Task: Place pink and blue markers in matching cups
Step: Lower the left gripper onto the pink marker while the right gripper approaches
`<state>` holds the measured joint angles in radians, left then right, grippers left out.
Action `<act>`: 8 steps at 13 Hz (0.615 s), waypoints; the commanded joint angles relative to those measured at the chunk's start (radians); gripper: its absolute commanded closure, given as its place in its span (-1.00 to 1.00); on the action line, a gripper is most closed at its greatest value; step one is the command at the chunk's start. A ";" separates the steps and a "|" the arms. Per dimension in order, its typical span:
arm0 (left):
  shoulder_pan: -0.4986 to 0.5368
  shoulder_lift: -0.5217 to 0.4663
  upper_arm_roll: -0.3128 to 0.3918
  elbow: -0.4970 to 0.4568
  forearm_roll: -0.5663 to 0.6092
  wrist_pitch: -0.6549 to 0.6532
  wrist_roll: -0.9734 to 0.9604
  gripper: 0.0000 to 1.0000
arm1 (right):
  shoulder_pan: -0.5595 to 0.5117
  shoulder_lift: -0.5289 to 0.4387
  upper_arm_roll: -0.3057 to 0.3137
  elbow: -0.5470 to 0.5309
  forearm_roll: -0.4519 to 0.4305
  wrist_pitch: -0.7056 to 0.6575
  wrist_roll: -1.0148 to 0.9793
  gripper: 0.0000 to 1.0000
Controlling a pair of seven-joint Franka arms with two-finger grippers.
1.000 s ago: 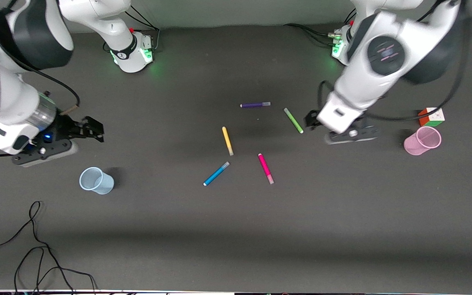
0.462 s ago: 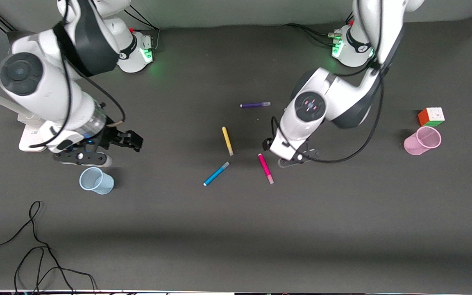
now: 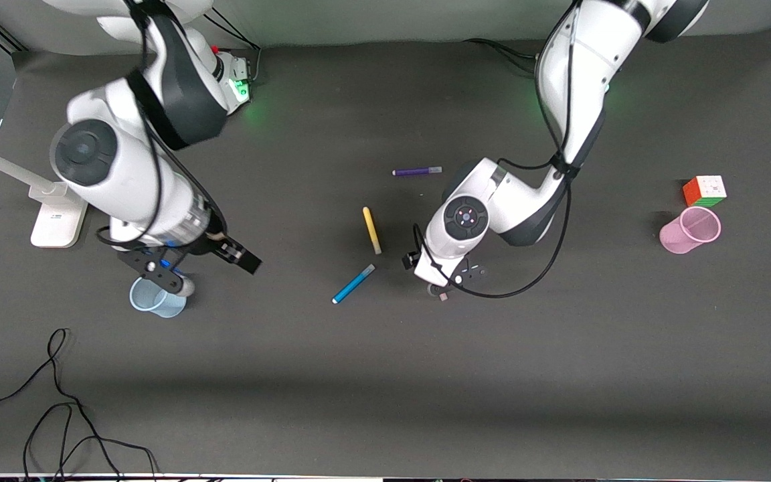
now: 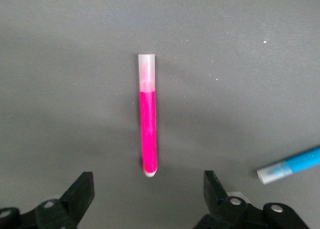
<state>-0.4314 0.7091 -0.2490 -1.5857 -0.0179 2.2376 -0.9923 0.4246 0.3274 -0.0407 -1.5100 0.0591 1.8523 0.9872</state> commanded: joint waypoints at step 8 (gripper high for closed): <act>-0.013 0.098 0.017 0.038 0.013 0.068 -0.043 0.12 | 0.160 0.137 -0.007 0.053 0.008 0.100 0.402 -1.00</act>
<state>-0.4312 0.7991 -0.2413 -1.5669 -0.0154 2.3008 -1.0126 0.5638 0.4309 -0.0389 -1.4916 0.0599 1.9483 1.3428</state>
